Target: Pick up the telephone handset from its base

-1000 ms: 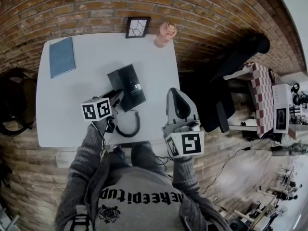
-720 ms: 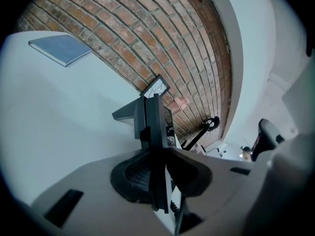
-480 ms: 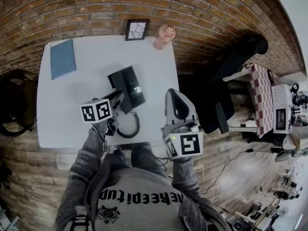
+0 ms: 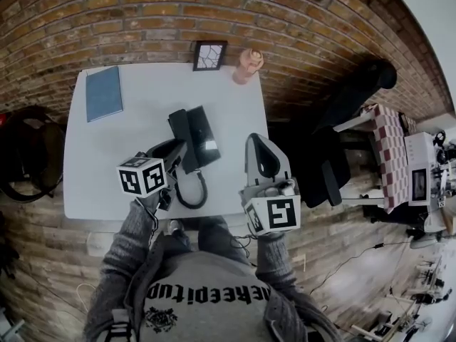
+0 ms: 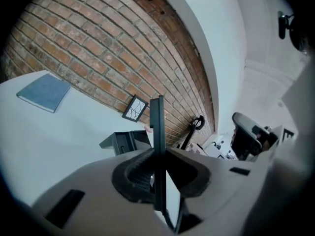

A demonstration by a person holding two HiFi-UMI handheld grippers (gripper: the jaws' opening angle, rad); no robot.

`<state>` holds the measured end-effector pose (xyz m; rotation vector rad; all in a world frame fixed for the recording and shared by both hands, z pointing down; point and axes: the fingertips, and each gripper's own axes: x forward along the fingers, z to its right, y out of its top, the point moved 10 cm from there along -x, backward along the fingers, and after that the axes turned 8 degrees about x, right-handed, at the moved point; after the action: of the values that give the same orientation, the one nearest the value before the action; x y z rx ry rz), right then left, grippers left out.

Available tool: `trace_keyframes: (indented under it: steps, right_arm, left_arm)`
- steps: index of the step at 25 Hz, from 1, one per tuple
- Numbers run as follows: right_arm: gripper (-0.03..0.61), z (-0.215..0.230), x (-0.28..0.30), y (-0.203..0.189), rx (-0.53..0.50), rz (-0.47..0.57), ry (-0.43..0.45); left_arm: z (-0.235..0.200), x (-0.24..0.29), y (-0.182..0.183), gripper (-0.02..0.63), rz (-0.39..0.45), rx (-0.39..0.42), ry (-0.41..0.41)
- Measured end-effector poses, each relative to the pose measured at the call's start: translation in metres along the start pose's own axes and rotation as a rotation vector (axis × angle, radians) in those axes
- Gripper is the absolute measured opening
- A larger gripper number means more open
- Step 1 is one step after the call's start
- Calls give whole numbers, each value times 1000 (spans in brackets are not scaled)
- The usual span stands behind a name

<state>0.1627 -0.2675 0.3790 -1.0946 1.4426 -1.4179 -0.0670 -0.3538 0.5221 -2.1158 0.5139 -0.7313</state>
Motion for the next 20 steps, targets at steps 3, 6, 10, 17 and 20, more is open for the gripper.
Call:
trace_keyframes:
  steps: [3, 6, 10, 17, 20]
  right_arm:
    - [5, -4, 1, 3, 4, 10, 11]
    - [5, -9, 2, 7, 5, 21, 24]
    - [5, -16, 2, 13, 3, 40, 38]
    - [5, -31, 2, 21, 1, 71, 54]
    - [5, -36, 2, 26, 0, 75, 64]
  left_arm:
    - [8, -16, 11, 67, 46, 24, 6]
    - [15, -32, 21, 67, 82, 63, 23]
    - [24, -55, 32, 67, 131, 115, 44]
    - [35, -95, 47, 67, 218, 191, 101]
    - [39, -110, 52, 67, 246, 210, 133]
